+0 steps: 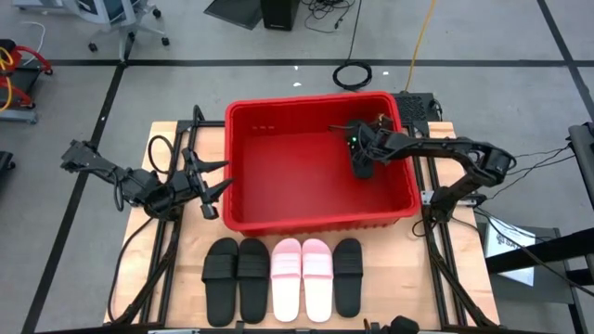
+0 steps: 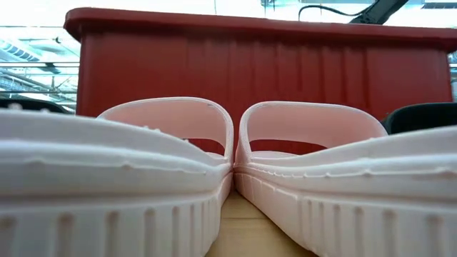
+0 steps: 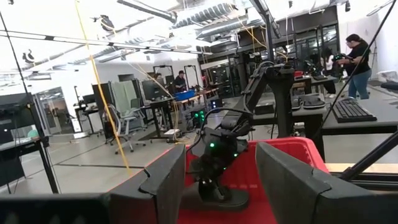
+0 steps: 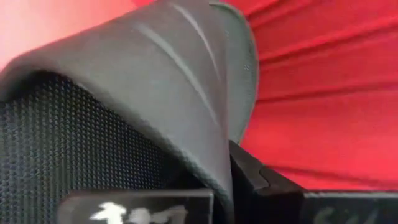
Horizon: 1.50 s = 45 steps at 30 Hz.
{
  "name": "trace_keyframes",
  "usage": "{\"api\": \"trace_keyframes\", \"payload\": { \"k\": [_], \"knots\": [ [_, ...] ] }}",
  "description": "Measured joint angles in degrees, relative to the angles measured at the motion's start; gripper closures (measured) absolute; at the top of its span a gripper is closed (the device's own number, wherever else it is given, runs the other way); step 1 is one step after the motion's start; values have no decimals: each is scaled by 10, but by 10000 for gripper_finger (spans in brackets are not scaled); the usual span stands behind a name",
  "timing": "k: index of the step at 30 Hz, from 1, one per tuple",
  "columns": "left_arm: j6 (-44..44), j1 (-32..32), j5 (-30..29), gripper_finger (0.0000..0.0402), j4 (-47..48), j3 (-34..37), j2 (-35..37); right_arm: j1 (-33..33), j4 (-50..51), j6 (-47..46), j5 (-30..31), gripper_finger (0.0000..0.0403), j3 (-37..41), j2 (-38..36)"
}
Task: Pick and place slides into bin
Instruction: Put the black slide into the red bin
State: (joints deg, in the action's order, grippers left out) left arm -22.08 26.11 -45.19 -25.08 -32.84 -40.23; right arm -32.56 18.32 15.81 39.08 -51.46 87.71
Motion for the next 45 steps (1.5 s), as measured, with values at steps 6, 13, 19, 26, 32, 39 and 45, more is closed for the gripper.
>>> {"api": "trace_keyframes", "payload": {
  "k": [6, 13, 19, 26, 32, 39, 45],
  "knots": [
    [-1, 0, 0, 199, 0, 0, 0, -1, 24, -2, -38, 399, 1, 2],
    [-2, 0, 1, 199, 0, 0, 0, -20, 29, 47, -34, 399, 1, 2],
    [-1, 0, 1, 199, 0, 0, 0, -46, 25, 80, -35, 399, 1, 2],
    [0, 0, 1, 199, 0, 0, 0, -57, 11, 96, -59, 399, 11, 1],
    [-1, 0, 1, 199, 0, 0, 0, -58, 19, 83, -57, 399, 49, 1],
    [-7, 0, 1, 199, 0, 0, 0, -58, 18, 64, -44, 399, 62, 2],
    [-7, 0, 1, 199, 0, 0, 0, -58, 16, 63, -44, 399, 63, 2]
  ]
}}
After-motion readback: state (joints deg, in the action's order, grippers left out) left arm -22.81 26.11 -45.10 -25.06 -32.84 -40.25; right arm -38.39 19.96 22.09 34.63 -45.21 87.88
